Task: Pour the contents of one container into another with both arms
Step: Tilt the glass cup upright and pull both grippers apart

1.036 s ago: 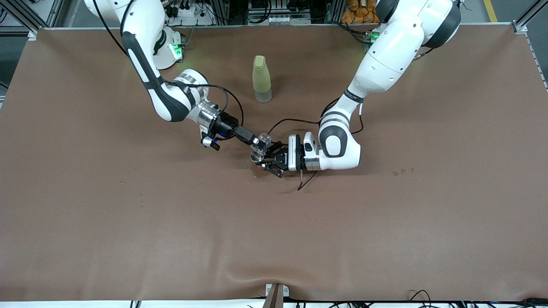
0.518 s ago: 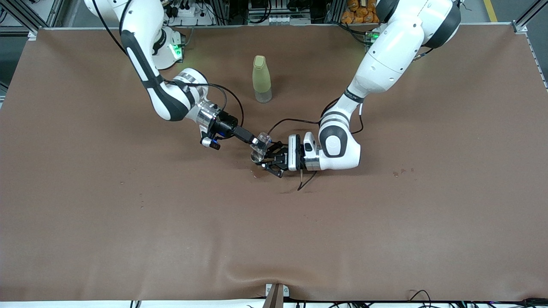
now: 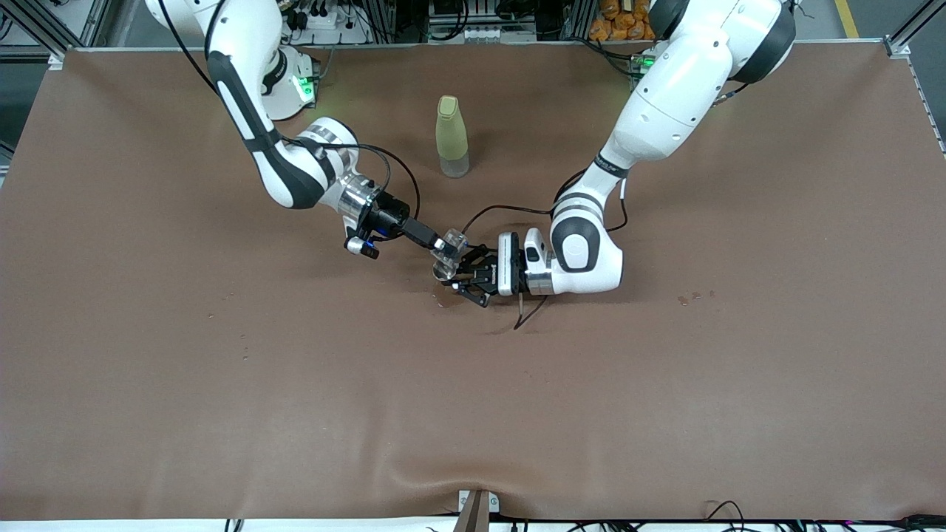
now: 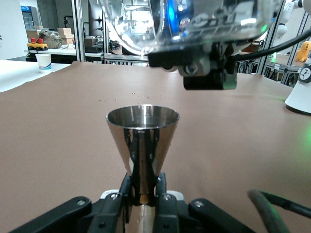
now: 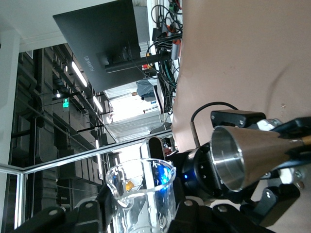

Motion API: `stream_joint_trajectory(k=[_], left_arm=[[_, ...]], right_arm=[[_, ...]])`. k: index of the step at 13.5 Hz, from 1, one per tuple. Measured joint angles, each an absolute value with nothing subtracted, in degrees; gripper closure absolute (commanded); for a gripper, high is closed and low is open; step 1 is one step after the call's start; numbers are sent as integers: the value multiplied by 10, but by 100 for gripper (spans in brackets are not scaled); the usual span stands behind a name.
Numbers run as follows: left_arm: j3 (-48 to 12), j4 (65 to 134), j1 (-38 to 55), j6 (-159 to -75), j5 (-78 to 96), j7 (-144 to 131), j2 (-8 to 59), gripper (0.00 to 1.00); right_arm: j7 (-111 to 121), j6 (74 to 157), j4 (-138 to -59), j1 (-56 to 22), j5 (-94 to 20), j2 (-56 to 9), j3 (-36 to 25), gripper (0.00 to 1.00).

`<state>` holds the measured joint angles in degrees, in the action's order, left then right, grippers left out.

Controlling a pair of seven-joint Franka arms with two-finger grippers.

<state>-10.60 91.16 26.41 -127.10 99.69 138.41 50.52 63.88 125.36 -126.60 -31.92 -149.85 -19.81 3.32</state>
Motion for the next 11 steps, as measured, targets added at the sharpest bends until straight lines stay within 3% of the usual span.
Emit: stream_joint_trajectory(k=[6,11], left_arm=[[-105,908,252,-1271,997,1384,505,100],[-104,907,216,-1270,997,1384,501,100]], right_arm=[[744,1257,-1266,-314,-1478,-190,29,100],[803,1194,-1266,-209,-1291,-189,26,100]])
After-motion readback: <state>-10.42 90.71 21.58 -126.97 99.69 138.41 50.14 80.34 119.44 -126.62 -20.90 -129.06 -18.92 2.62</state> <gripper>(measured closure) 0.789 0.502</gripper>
